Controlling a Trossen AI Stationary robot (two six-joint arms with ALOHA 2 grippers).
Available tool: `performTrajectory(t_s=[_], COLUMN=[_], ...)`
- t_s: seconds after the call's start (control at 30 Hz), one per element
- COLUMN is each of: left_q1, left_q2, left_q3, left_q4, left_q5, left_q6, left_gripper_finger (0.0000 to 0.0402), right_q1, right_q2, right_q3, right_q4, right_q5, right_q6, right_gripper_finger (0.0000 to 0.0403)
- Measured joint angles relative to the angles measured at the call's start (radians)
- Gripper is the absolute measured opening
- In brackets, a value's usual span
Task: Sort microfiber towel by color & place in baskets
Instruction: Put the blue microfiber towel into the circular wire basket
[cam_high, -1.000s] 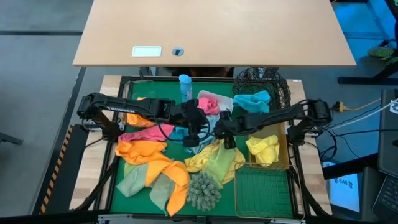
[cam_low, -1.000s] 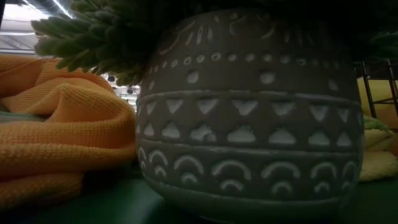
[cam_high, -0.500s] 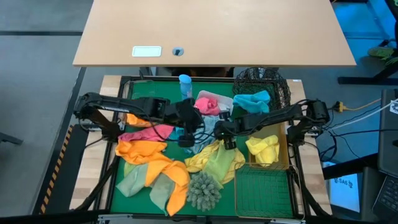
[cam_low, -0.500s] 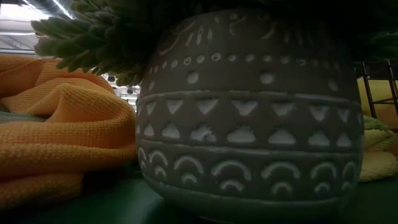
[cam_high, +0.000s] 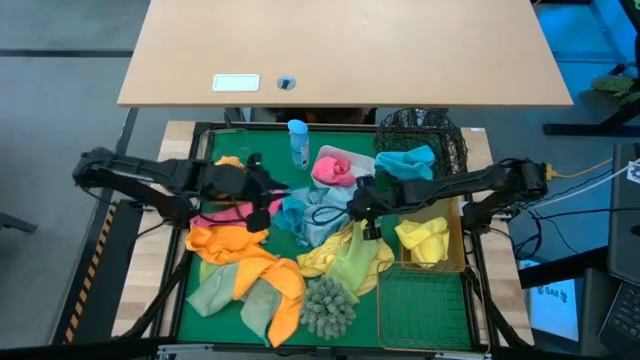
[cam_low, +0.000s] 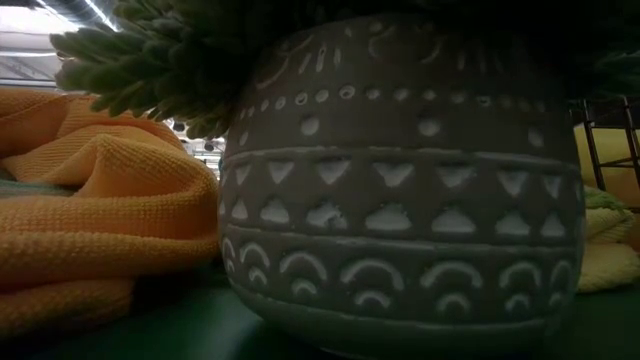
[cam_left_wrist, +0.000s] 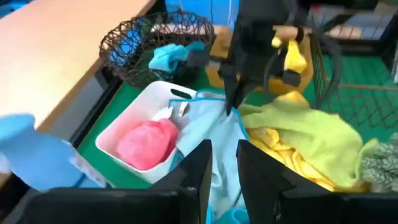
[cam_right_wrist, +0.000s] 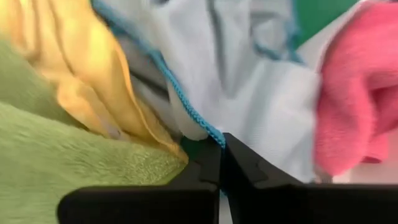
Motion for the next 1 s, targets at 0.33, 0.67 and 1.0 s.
performTrajectory(t_s=[0.33,0.67,1.0], left_q1=[-0.003,-0.003,-0.003], left_q2=[-0.081,-0.053,-0.052], left_q3=[-0.304,-0.343,-0.343], left_q4=[0.331,0.393,0.401], left_q5=[0.01,0.012,0.012], left_q6=[-0.075,-0.133,-0.133], left_gripper_finger=[0.0071,0.0071,0.0071], right_q1=[-0.001,-0.001,-0.001], right_q2=[-0.27,-0.547,-0.754], right_q3=[0.0,0.0,0.001], right_q4=[0.018,0.174,0.301], right_q5=[0.0,0.011,0.227], right_q6=[0.14,0.182,0.122], right_gripper_finger=[0.0004,0.0002,0.0002])
